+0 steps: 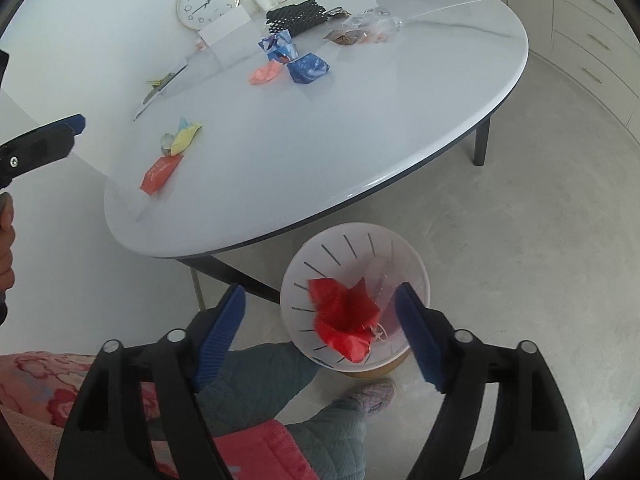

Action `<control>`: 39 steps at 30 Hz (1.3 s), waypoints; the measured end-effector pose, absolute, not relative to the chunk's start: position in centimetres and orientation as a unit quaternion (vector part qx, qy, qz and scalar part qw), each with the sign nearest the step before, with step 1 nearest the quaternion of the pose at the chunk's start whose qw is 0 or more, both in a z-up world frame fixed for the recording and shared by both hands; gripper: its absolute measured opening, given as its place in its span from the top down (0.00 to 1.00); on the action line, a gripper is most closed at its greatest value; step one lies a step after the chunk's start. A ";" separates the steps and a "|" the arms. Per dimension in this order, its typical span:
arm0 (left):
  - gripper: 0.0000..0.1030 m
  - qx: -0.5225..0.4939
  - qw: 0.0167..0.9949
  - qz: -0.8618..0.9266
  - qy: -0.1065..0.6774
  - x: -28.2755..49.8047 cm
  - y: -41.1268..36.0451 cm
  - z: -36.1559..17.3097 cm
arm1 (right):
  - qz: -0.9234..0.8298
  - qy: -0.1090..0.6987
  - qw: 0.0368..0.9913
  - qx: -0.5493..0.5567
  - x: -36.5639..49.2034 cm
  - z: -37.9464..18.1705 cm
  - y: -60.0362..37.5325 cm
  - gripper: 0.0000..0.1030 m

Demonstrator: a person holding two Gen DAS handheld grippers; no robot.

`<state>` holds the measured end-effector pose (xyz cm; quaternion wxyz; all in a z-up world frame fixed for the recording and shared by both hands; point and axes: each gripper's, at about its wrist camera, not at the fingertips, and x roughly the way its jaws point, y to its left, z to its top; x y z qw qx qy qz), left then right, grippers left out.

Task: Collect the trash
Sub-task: 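Carry the tissue and paper bag to the wastebasket and release both, then grasp the blue-and-white box with the left tool while the right tool grasps the snack bag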

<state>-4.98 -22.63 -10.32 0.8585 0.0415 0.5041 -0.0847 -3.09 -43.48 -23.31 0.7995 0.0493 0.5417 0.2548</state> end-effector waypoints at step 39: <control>0.08 -0.074 0.836 -0.017 0.543 22.6 -14.2 -18.9 | 0.068 0.463 0.881 0.064 19.9 -14.9 -37.0 0.02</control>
